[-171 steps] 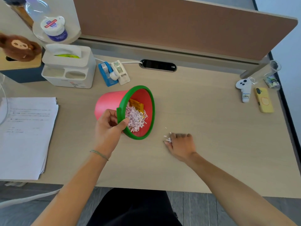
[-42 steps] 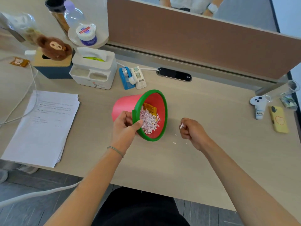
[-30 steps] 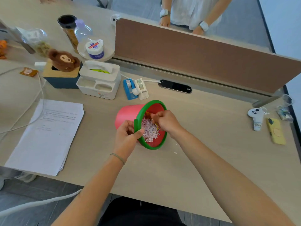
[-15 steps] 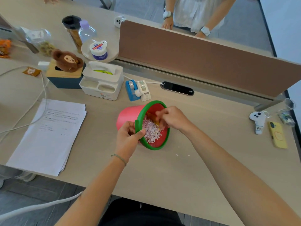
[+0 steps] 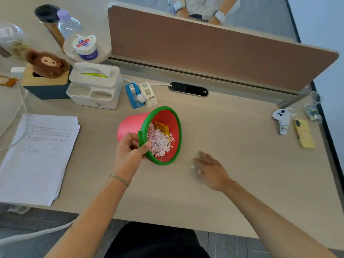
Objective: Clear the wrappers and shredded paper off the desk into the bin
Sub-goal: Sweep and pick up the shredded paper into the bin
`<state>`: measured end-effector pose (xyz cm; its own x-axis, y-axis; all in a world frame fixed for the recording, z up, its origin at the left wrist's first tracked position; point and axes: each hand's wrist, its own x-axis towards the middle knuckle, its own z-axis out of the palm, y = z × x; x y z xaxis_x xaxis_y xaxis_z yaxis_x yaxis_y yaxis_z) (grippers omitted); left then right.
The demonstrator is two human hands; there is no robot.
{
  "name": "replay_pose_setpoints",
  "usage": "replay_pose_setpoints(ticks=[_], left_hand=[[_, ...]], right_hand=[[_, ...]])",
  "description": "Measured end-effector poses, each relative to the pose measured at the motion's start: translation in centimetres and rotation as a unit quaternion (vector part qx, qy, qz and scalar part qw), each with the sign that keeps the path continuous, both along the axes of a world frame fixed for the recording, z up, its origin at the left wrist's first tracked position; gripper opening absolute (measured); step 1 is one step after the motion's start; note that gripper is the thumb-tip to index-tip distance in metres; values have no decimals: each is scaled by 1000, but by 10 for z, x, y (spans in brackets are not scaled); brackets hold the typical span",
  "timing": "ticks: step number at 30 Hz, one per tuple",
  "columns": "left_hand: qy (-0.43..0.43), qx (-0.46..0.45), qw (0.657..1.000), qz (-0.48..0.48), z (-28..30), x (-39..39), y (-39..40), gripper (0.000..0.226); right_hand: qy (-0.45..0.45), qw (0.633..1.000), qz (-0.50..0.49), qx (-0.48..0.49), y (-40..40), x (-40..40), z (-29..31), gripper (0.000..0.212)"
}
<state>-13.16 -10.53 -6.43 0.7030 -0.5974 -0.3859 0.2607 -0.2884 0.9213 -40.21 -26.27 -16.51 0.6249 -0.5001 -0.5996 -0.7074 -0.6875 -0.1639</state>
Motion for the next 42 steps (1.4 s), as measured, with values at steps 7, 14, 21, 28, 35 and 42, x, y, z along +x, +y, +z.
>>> replay_pose_setpoints(ticks=[7,14,21,28,35,42], left_hand=[[-17,-9,1000,-19,0,-1,2,18],[-20,-10,999,-30,-1,-6,2,18],[-20,-16,999,-25,-3,-8,2,21],[-20,-16,999,-26,-1,-9,2,21],[-28,-19,999,-39,-2,-8,2,22],[-23,-21,999,-34,0,-7,4,22]], right_hand=[[-45,997,-32,-45,7,3,-6,62],[-33,994,-24,-101,3,-19,-8,57],[-29,991,-89,-96,22,-51,-16,58],[-24,990,-94,-107,60,-38,-31,71],[-127,984,-110,-65,62,-6,-32,57],[-257,897,-358,-14,35,2,-13,24]])
